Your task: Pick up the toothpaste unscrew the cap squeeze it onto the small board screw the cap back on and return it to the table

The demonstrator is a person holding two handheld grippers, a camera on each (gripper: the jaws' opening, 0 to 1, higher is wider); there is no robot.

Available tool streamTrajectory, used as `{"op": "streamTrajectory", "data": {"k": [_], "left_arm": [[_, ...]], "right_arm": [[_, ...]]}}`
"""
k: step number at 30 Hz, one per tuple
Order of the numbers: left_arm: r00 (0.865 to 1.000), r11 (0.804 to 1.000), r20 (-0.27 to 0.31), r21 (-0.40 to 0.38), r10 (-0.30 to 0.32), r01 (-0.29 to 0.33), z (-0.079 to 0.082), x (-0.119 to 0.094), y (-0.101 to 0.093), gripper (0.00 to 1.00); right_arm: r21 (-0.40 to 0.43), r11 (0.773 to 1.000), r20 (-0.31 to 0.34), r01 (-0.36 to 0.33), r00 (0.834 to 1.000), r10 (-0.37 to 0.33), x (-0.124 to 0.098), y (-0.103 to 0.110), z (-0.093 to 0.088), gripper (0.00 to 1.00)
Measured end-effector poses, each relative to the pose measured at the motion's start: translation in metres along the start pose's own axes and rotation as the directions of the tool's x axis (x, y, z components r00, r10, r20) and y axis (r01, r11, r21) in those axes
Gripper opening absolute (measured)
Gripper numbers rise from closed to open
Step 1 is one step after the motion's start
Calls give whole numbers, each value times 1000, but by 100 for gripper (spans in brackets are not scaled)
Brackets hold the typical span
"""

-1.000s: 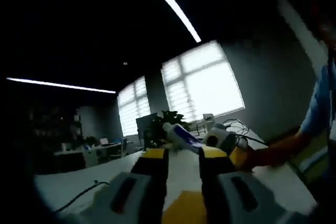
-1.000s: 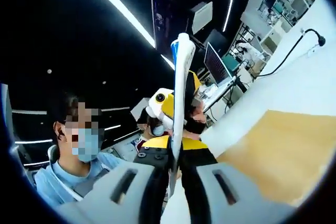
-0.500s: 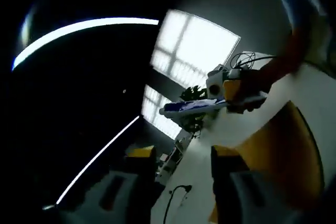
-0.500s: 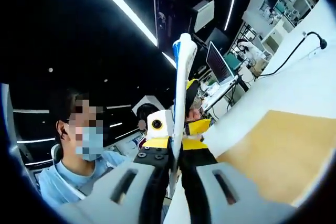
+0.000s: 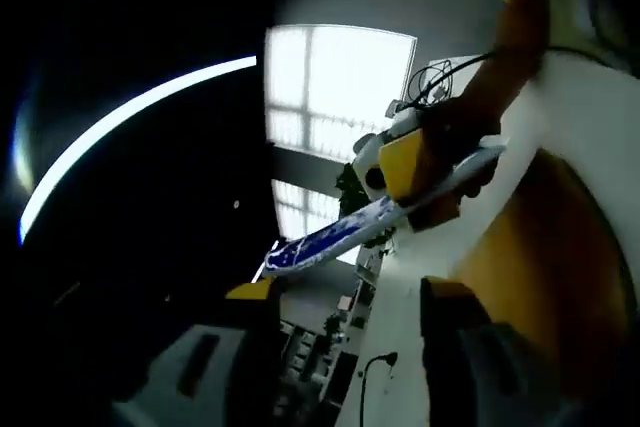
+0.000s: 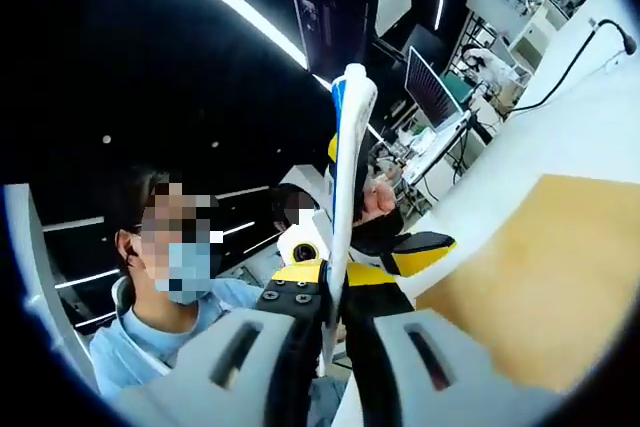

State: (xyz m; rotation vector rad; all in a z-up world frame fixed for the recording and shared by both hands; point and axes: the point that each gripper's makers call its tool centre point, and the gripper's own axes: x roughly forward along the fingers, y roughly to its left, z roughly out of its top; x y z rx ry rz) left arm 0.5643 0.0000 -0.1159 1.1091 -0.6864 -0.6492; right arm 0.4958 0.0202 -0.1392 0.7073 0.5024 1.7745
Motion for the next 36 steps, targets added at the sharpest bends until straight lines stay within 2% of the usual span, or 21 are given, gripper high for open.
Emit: {"op": "streamTrajectory", "data": {"k": [3,5,6,9,13,15,18,19,21,22,23,25,27,29,32,36], "left_arm": [[1000,1000,-5,12,26,-26,-4,-2,6,53],[995,994,5,23,105,-105,-2,-6,21,50],[992,992,1,30,125,-125,-2,-7,25,50],[989,989,14,38,144,-144,0,-11,31,50],[994,990,59,97,93,-99,11,-7,17,50],[995,988,85,143,50,-62,20,-4,4,48],[992,987,123,157,16,-36,29,-4,-6,37],[992,986,125,163,10,-30,30,-3,-9,30],[993,981,115,194,3,-25,31,-3,-11,18],[995,977,94,214,-28,7,28,-3,-15,16],[995,979,102,202,-12,-9,29,-3,-13,14],[996,981,92,194,-21,3,28,-3,-12,11],[998,985,55,171,-38,28,22,-2,-14,9],[996,984,45,166,-71,62,19,-1,-19,7],[996,983,18,166,-82,78,13,-1,-21,7],[997,987,-11,135,-82,83,6,0,-20,7]], "right_arm": [[34,999,-10,-35,999,36,2,7,-3,5],[42,998,-20,-36,999,37,5,6,-8,5],[49,998,-23,-31,999,32,6,3,-9,5],[70,997,-37,-25,999,28,8,-1,-14,5],[67,997,-71,-30,997,35,8,3,-18,5],[92,994,-82,-63,994,71,9,8,-21,5],[111,992,-103,-67,992,79,11,6,-24,6],[109,992,-116,-58,991,71,11,5,-26,6],[95,994,-126,-47,990,59,9,2,-25,6],[88,995,-127,-51,990,62,9,3,-26,7],[83,993,-121,-78,989,88,9,8,-25,8],[88,990,-100,-108,988,116,8,13,-20,9],[102,988,-83,-114,989,123,7,12,-17,10],[117,987,-77,-112,990,122,7,10,-17,11],[116,989,-65,-92,993,100,6,3,-14,12],[110,990,-17,-86,996,89,5,0,-9,14]]}}
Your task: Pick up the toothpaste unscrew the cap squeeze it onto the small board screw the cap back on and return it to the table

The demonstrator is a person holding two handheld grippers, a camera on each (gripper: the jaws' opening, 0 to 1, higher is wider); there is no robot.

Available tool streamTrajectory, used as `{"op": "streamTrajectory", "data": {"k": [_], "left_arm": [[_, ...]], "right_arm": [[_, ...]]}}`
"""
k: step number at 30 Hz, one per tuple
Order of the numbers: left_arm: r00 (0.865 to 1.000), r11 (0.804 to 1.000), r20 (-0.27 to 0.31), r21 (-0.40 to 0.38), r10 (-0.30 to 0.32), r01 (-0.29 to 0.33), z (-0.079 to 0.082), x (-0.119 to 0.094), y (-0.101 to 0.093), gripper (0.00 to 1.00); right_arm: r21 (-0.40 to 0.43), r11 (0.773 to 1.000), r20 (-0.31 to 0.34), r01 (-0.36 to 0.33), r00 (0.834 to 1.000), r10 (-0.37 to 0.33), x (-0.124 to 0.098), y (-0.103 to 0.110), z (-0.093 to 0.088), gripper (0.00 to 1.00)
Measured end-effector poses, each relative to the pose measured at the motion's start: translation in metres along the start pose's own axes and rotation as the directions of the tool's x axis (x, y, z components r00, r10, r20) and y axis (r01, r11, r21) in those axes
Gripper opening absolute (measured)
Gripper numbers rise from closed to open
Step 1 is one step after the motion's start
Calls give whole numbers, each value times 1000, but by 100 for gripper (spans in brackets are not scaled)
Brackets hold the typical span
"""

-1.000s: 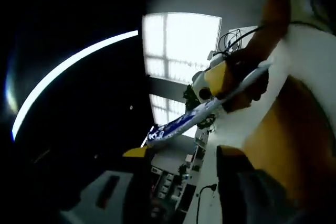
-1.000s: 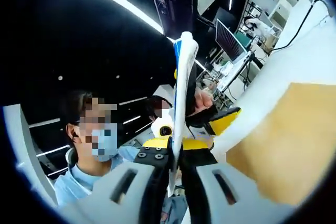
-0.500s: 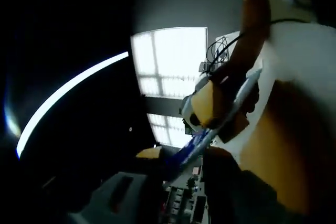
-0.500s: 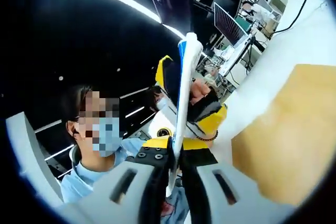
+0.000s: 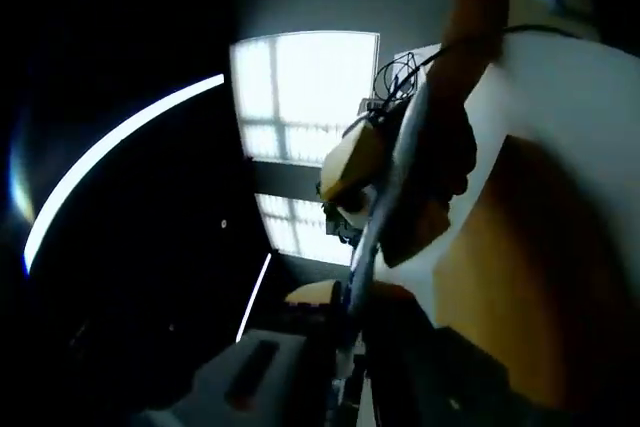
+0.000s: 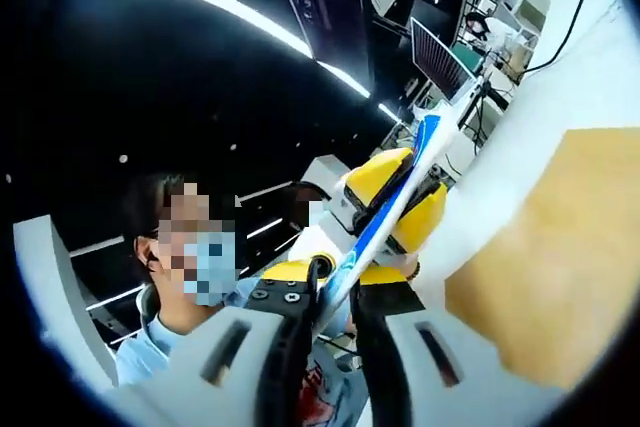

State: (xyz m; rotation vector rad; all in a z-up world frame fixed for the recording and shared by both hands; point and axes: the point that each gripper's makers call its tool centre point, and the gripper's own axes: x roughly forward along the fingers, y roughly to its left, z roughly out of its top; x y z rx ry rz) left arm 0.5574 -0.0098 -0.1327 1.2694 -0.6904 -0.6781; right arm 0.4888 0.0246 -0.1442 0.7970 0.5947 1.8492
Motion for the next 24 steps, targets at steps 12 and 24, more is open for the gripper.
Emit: {"op": "streamTrajectory", "data": {"k": [12,24], "left_arm": [[996,1000,-82,1,-26,26,-20,2,-7,6],[990,998,-141,-48,26,-33,-32,-5,10,5]], "right_arm": [[-53,996,70,69,995,-65,-11,-13,10,19],[-290,953,171,91,984,-41,-26,-4,43,31]]}}
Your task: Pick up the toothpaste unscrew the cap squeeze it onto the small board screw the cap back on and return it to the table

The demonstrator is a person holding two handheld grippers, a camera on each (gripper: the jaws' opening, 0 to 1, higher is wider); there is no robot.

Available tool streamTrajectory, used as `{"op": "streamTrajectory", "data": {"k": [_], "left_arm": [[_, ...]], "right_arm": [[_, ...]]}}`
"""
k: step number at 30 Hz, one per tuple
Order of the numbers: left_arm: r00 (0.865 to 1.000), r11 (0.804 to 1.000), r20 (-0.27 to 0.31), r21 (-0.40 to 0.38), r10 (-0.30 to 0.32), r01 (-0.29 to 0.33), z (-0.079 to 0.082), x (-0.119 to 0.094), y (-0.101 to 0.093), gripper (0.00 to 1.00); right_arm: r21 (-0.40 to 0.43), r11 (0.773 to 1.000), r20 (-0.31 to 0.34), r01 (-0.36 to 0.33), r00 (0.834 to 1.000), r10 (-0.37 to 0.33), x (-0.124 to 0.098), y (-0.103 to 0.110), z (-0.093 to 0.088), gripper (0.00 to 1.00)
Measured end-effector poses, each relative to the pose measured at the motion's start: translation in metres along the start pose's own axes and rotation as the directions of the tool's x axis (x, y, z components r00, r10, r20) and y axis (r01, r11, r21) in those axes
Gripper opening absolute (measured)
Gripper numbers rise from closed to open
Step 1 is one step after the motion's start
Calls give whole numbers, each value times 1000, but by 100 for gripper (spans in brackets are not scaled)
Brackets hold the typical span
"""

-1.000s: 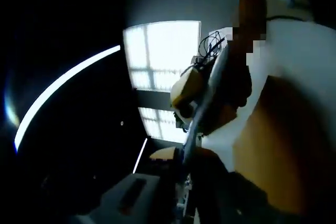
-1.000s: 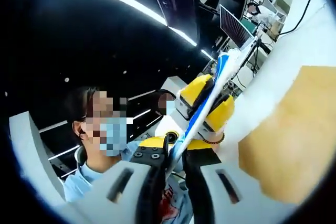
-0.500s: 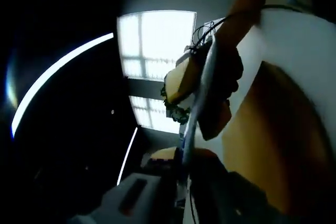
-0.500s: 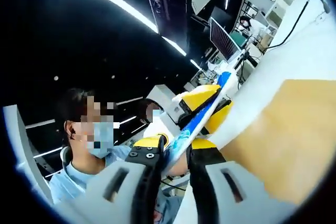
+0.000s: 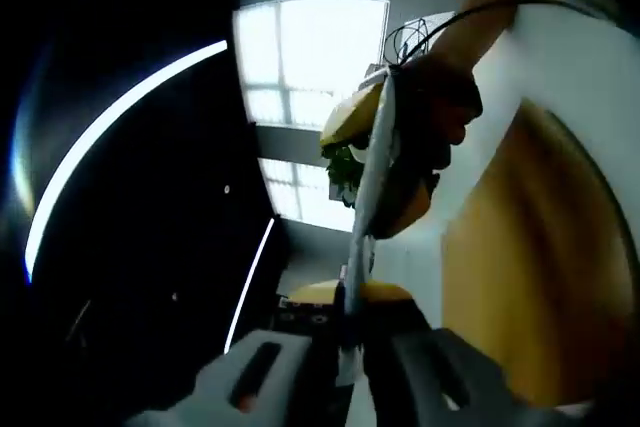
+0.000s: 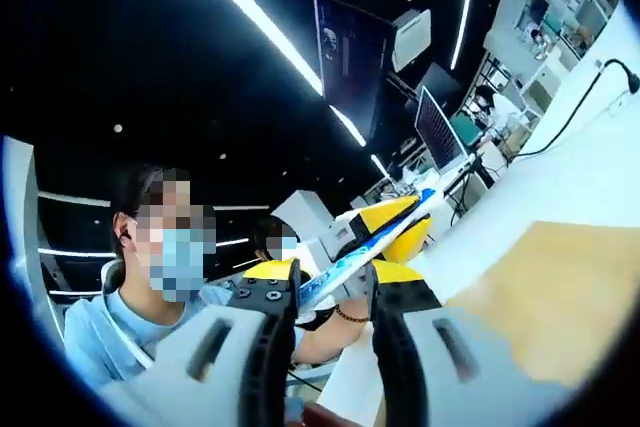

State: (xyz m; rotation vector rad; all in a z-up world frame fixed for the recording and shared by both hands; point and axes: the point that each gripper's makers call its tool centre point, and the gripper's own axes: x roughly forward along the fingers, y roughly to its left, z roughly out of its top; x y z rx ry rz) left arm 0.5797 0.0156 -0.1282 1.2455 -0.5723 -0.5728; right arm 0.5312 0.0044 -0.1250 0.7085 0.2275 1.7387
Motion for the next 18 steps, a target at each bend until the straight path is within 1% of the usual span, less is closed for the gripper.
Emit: {"op": "streamTrajectory", "data": {"k": [1,2,3,4,5,6,7,8,9,10,11,12,13,14,15,16,17,18], "left_arm": [[1000,1000,1,-25,3,-3,-2,0,1,5],[1000,998,4,-63,7,-6,-3,-1,3,5],[1000,996,4,-89,7,-7,-5,-2,6,5],[1000,992,9,-126,6,-5,-6,-2,7,4],[1000,984,14,-176,5,-2,-7,-3,8,4],[1000,974,22,-227,-2,7,-8,-3,10,4],[1000,964,27,-265,-14,21,-9,-3,9,4],[999,955,27,-295,-23,30,-10,-3,8,4],[999,942,32,-331,-36,44,-12,-2,6,4],[998,927,41,-369,-52,64,-12,-2,4,4],[996,911,51,-404,-69,84,-13,-2,1,4],[994,891,69,-440,-88,109,-11,-2,-1,4],[990,863,89,-486,-107,137,-9,-2,-4,4],[986,819,112,-549,-126,167,-7,-2,-7,4],[978,776,141,-596,-154,208,-4,-2,-11,4],[965,736,179,-624,-191,262,1,-3,-15,4],[947,676,225,-662,-230,322,7,-5,-22,4],[929,608,266,-704,-256,369,12,-6,-27,4]], "right_arm": [[-46,999,12,4,1000,-3,-1,0,4,33],[-113,993,43,20,999,-16,-3,-1,13,34],[-182,983,81,41,996,-26,-5,-2,21,33],[-245,968,123,49,992,-19,-9,1,29,30],[-277,958,150,77,988,-36,-14,1,37,29],[-303,948,163,101,985,-53,-16,1,40,29],[-365,922,165,128,984,-71,-17,0,43,29],[-450,881,151,145,985,-85,-17,0,42,30],[-501,851,148,160,984,-98,-17,0,42,31],[-557,811,140,179,983,-121,-13,0,38,33],[-603,776,120,183,983,-139,-11,-1,34,35],[-626,758,101,182,983,-153,-8,-2,30,38],[-641,750,79,167,985,-152,-5,-1,25,41],[-653,742,59,149,987,-147,-1,1,20,45],[-670,729,58,143,988,-140,3,3,18,45],[-687,712,66,148,988,-142,6,4,17,44],[-696,701,81,154,987,-137,8,6,18,43],[-697,699,89,159,987,-136,9,7,19,43]]}}
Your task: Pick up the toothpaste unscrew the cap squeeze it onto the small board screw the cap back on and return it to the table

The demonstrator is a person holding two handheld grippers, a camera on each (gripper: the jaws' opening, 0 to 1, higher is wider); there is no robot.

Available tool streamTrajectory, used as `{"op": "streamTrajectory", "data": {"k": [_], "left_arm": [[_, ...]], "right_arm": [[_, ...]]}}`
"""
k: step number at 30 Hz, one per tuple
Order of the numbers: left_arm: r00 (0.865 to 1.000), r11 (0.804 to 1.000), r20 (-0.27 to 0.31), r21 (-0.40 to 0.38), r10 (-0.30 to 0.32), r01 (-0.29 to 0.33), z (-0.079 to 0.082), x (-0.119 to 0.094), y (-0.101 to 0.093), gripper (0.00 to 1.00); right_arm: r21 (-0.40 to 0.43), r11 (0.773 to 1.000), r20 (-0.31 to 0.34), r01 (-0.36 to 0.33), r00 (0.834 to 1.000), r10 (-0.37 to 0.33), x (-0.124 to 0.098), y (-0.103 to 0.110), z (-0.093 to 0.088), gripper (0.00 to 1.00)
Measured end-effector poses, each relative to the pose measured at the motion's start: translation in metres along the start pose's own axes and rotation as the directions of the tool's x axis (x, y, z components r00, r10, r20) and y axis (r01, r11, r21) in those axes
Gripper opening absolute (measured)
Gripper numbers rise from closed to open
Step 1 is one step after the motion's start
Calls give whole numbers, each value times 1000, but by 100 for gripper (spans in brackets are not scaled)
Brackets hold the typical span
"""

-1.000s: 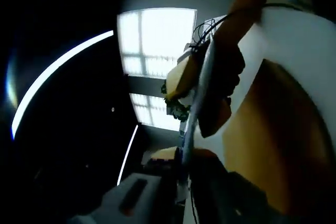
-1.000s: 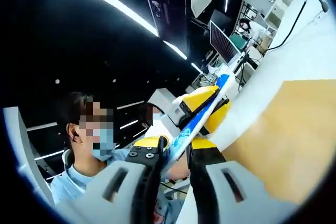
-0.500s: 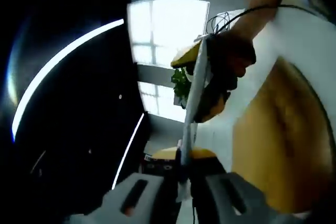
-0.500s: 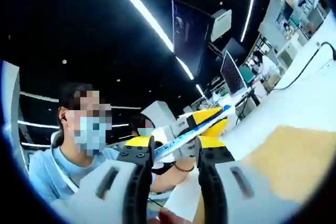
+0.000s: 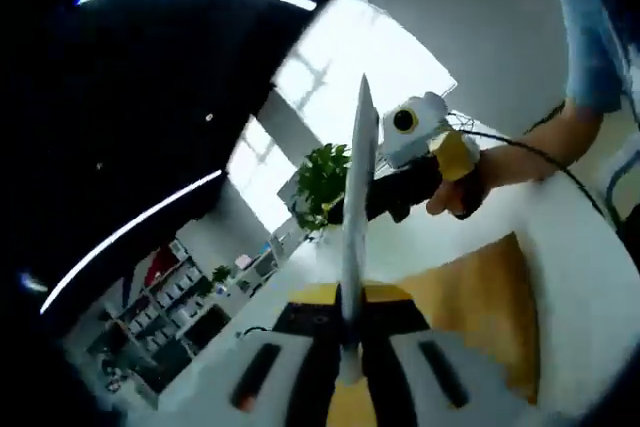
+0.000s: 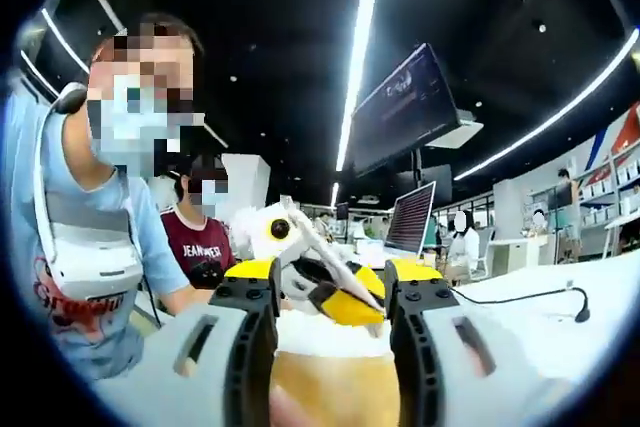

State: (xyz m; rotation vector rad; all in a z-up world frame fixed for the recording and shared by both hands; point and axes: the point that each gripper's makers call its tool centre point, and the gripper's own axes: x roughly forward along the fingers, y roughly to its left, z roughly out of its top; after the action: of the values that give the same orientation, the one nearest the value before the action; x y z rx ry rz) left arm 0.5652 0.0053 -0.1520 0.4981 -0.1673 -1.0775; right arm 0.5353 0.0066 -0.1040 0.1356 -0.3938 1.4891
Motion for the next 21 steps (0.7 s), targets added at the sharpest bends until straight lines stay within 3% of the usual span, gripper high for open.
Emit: {"op": "streamTrajectory", "data": {"k": [1,3,5,6,7,10,13,15,17,18,19,21], "left_arm": [[999,997,10,-64,-44,44,0,2,-6,4],[998,990,15,-124,-67,69,1,4,-9,4],[994,980,13,-167,-105,106,2,2,-15,4],[990,966,2,-218,-142,139,-1,1,-20,4],[989,958,4,-249,-146,143,-1,1,-20,4],[980,910,43,-366,-192,194,3,4,-25,4],[969,889,61,-387,-240,244,6,5,-36,4],[958,861,62,-425,-281,281,6,6,-45,4],[956,857,67,-430,-285,285,7,8,-48,4],[959,870,61,-407,-278,278,9,9,-50,4],[958,877,53,-392,-281,279,9,9,-53,4],[952,856,50,-425,-303,294,8,8,-57,4]], "right_arm": [[-2,1000,4,10,1000,-10,1,0,2,43],[-12,1000,11,17,1000,-17,1,0,4,41],[-7,1000,44,10,999,-9,-1,-1,9,28],[19,999,76,27,997,-29,-1,-4,14,25],[34,999,77,31,996,-33,-1,-5,14,25],[49,999,77,20,997,-24,-4,-4,14,25],[92,996,50,-4,999,0,1,-2,6,25],[155,988,41,-24,999,18,4,1,1,25],[256,965,43,-62,998,53,8,9,-2,21],[297,952,35,-78,997,71,10,13,-4,16],[292,953,41,-75,997,66,12,13,-3,15],[282,957,27,-67,998,62,14,14,-5,16]]}}
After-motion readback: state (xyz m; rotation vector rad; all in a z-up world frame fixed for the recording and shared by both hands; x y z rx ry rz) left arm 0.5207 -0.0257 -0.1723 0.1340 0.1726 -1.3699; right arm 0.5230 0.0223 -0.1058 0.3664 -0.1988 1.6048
